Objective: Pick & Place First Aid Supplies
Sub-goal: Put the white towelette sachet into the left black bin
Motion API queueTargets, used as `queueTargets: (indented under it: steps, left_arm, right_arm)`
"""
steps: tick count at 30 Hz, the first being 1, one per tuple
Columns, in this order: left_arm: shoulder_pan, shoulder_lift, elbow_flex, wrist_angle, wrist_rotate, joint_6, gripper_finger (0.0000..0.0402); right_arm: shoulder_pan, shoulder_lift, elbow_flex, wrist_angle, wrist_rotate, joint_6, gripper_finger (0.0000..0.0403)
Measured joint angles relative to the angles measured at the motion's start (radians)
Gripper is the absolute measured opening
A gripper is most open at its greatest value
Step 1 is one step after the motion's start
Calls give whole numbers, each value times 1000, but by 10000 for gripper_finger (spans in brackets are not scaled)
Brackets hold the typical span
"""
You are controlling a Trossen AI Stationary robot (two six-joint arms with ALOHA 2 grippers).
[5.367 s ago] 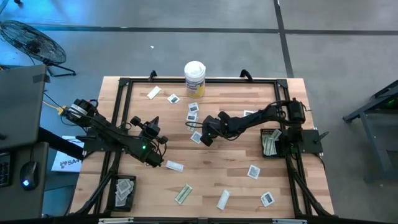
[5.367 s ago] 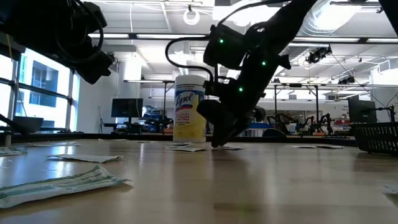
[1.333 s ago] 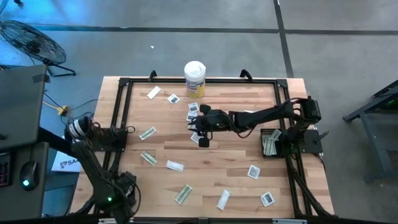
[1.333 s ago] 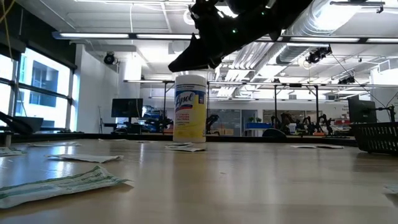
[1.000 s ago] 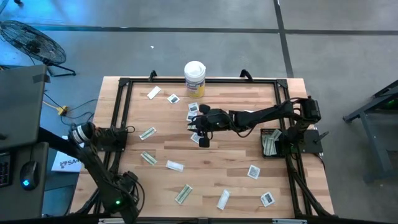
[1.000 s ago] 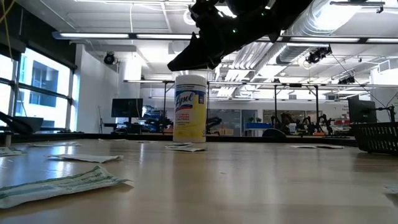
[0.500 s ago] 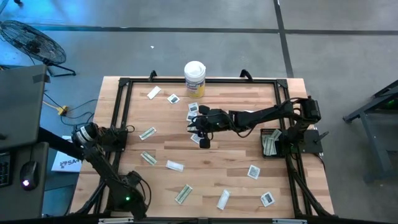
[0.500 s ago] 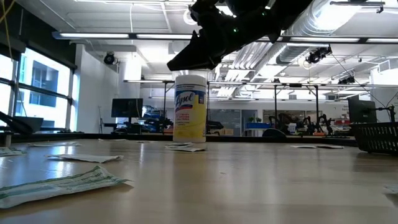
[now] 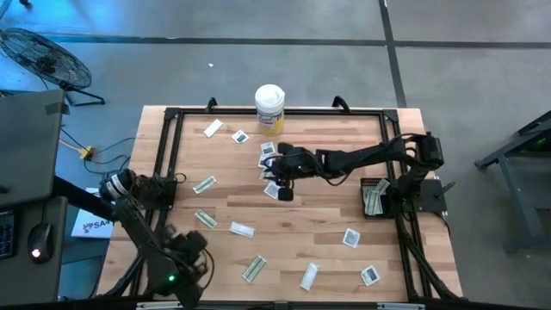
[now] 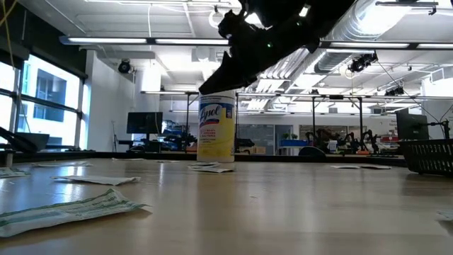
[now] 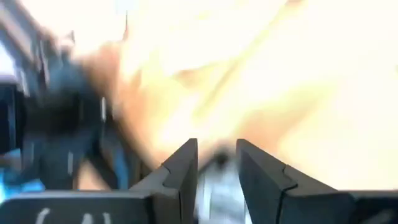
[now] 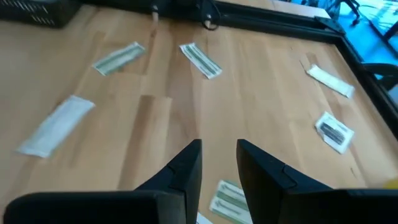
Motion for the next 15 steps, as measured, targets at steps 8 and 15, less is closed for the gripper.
queueTargets:
  steps: [8, 15]
  left_arm:
    - [171, -4, -4, 7, -491, 224, 106]
    - [294, -5, -25, 64, -629, 312, 106]
  right_arm:
    - [-45, 51, -1, -5, 120, -2, 94]
    - [-125, 148, 0, 9, 71, -47, 95]
